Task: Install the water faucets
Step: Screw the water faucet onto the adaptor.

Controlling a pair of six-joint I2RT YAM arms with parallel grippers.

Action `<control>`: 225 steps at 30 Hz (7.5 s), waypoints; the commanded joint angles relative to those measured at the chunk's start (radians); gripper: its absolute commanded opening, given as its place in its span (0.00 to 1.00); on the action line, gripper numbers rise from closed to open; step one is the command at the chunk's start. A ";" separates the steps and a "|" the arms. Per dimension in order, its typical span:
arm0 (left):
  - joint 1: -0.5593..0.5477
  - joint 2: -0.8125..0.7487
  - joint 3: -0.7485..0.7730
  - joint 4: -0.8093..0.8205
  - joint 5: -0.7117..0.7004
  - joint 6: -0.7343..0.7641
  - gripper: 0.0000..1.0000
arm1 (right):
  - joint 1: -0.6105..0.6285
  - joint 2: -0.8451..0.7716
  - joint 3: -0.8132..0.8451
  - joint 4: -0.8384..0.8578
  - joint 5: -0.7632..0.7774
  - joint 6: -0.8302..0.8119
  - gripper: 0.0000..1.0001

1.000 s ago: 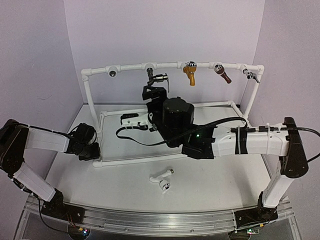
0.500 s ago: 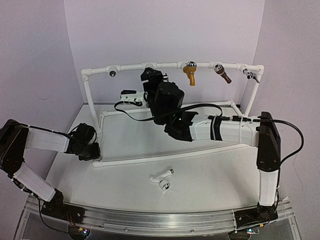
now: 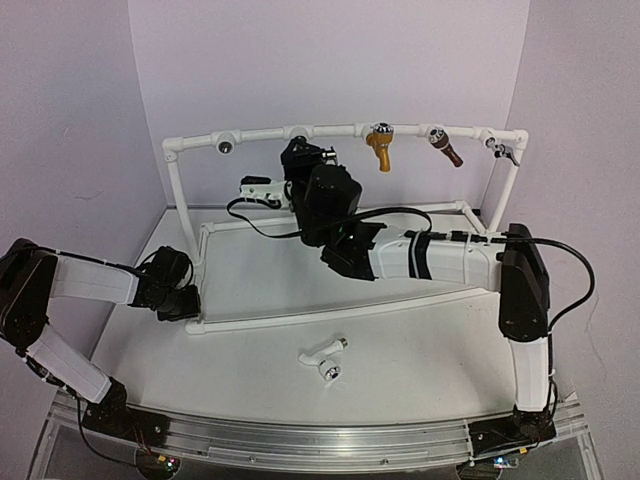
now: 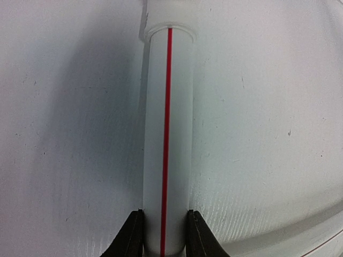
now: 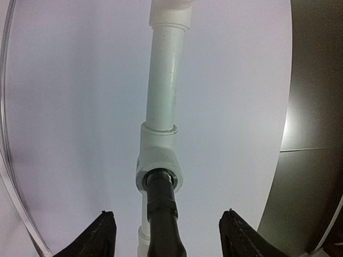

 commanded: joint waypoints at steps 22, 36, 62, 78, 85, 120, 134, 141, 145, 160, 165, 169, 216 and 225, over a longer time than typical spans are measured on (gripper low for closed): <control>-0.019 -0.012 -0.016 -0.018 0.064 -0.058 0.00 | -0.010 0.100 0.117 0.155 0.058 0.054 0.35; -0.019 -0.012 -0.016 -0.018 0.064 -0.058 0.00 | -0.015 0.159 0.191 0.161 0.105 0.128 0.16; -0.019 -0.008 -0.013 -0.014 0.073 -0.052 0.00 | -0.013 0.073 0.182 0.177 0.296 1.334 0.00; -0.019 -0.015 -0.016 -0.012 0.074 -0.052 0.00 | -0.018 -0.111 -0.113 0.157 0.211 2.576 0.00; -0.020 -0.025 -0.023 -0.010 0.073 -0.053 0.00 | -0.046 -0.131 -0.149 0.065 0.085 3.016 0.00; -0.019 0.013 -0.002 -0.018 0.074 -0.052 0.00 | 0.002 -0.375 -0.042 -0.621 -0.216 1.948 0.93; -0.019 0.002 -0.009 -0.016 0.077 -0.051 0.00 | 0.110 -0.011 0.431 -0.769 0.254 1.609 0.82; -0.019 0.006 -0.008 -0.015 0.082 -0.049 0.00 | 0.073 -0.030 0.361 -0.768 0.211 1.673 0.74; -0.020 0.003 -0.009 -0.015 0.082 -0.049 0.00 | 0.037 -0.069 0.307 -0.780 0.109 1.782 0.66; -0.019 0.000 -0.011 -0.013 0.086 -0.048 0.00 | -0.031 -0.080 0.254 -0.763 -0.113 2.062 0.41; -0.019 -0.004 -0.013 -0.012 0.086 -0.047 0.00 | -0.048 -0.093 0.206 -0.684 -0.154 2.212 0.21; -0.019 -0.002 -0.012 -0.012 0.089 -0.045 0.00 | -0.067 -0.118 0.123 -0.563 -0.178 2.409 0.10; -0.019 0.031 0.007 -0.022 0.086 -0.045 0.00 | -0.014 -0.489 -0.321 -0.714 -0.377 1.503 0.98; -0.021 0.022 0.003 -0.005 0.112 -0.028 0.00 | 0.064 -0.371 -0.291 -0.412 -0.080 0.880 0.98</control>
